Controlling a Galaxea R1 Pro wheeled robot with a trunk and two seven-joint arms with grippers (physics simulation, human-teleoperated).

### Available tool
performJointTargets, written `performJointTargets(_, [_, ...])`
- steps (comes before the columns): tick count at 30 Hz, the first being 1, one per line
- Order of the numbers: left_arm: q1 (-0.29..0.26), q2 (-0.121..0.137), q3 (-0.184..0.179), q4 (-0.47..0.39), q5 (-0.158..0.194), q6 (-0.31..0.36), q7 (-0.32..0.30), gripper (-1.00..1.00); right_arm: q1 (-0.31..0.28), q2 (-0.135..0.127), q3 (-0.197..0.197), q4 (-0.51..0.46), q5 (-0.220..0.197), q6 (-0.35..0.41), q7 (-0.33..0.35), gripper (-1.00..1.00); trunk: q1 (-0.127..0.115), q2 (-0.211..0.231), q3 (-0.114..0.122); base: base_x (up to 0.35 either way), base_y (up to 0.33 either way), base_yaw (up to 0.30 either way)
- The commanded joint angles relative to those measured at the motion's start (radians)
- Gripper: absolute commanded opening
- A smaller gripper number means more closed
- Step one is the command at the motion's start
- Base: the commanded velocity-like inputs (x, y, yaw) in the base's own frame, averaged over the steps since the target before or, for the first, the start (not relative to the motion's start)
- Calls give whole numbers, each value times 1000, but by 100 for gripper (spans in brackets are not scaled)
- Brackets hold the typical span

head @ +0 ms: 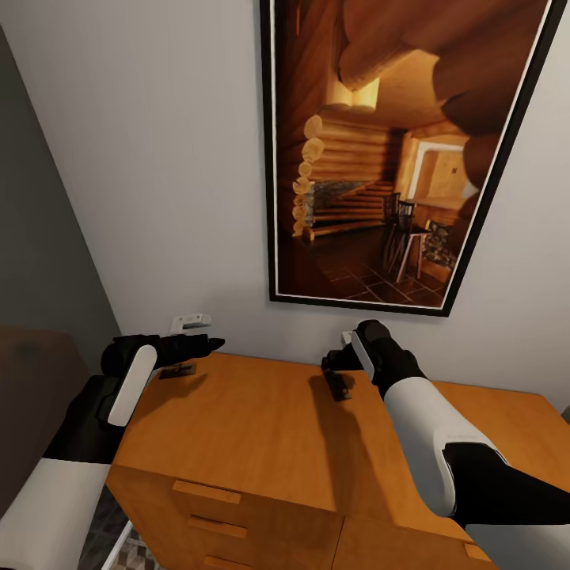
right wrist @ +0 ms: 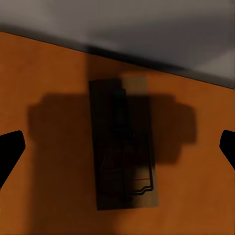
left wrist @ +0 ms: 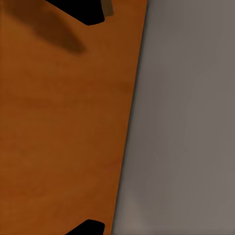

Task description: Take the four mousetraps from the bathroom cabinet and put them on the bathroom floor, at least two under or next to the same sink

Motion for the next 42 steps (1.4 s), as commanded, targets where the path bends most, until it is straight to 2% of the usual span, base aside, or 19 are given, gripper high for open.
performJointTargets(1, [-1,1,-2,-1,9,3,9,100,-1,1,-7,-1,10,3,8,100,0,-1,-1,0,0,0])
performJointTargets(8, [-1,1,-2,-1,9,3,9,100,-1,-5,-7,0,10,3,23,100,0,-1,-1,0,0,0])
performJointTargets(22, [-1,1,-2,-1,9,3,9,100,-1,-35,-6,-1,10,0,137,100,0,-1,-1,0,0,0])
performJointTargets(31, [-1,1,-2,-1,9,3,9,100,-1,-47,-6,-1,14,-14,146,100,0,-1,-1,0,0,0])
performJointTargets(42, [-1,1,-2,0,10,3,10,100,-1,-48,-6,-1,17,-19,144,100,0,-1,-1,6,0,0])
